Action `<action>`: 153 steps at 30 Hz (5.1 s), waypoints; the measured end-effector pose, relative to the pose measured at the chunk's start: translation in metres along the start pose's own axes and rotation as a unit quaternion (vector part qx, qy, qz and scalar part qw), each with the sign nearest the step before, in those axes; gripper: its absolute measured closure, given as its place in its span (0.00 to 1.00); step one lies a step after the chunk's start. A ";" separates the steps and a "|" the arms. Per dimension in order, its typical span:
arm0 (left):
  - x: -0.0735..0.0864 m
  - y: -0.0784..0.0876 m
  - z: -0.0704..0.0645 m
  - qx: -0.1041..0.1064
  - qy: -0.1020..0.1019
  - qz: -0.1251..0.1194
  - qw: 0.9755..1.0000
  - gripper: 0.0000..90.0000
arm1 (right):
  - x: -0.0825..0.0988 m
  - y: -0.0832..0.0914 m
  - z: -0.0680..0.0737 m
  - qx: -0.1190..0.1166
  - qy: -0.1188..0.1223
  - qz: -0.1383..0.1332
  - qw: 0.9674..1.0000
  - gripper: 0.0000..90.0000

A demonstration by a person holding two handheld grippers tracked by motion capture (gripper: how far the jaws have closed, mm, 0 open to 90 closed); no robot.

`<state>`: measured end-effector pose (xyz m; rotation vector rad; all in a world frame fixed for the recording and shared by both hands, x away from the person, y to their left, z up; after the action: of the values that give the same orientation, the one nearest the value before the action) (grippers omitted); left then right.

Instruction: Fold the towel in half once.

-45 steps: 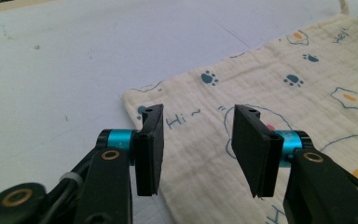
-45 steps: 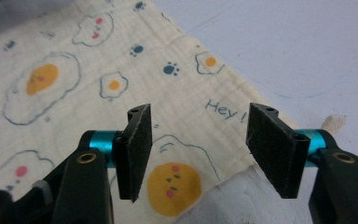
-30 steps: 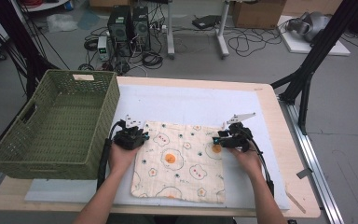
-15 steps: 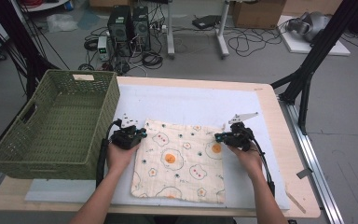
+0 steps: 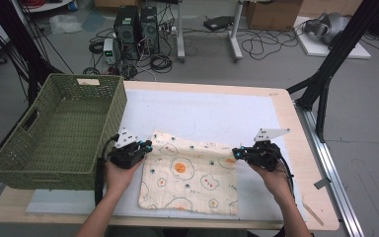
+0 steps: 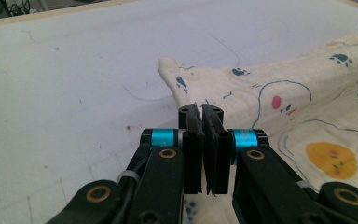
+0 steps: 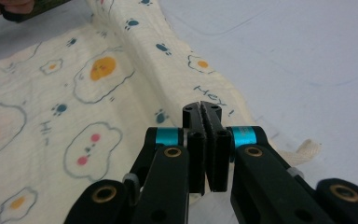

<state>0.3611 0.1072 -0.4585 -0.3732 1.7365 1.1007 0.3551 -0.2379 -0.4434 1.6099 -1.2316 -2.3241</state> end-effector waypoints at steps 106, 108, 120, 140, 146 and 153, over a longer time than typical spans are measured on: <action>0.047 0.027 -0.041 0.102 -0.065 0.097 0.988 0.61 | 0.015 0.024 0.061 -0.043 0.072 0.004 0.996 0.74; 0.053 0.024 -0.039 0.098 -0.067 0.109 0.987 0.61 | 0.013 0.025 0.060 -0.042 0.073 0.002 0.996 0.74; 0.054 0.034 -0.046 0.119 -0.082 0.099 0.985 0.66 | 0.043 -0.002 0.057 -0.057 0.060 0.058 0.995 0.74; 0.055 0.046 -0.051 0.147 -0.086 0.088 0.981 0.99 | 0.053 -0.011 0.061 -0.070 0.068 0.090 0.991 0.98; 0.047 0.052 -0.049 0.145 -0.087 0.075 0.983 0.99 | 0.042 -0.001 0.062 -0.067 0.070 0.065 0.993 0.98; 0.048 0.053 -0.049 0.151 -0.083 0.075 0.982 0.97 | 0.036 0.003 0.064 -0.069 0.071 0.057 0.993 0.98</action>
<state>0.2755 0.1072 -0.4691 0.0381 1.7685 0.9259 0.2860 -0.2203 -0.4604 1.5849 -1.0791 -2.1346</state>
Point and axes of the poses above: each handheld gripper's, and its own axes: y roughly backward along the jaws, x roughly out of its underside, z roughly to its left, the point moved 7 cm from there along -y, roughly forward along the jaws, and after that the axes turned 3 degrees about z, right-handed, at the moved point
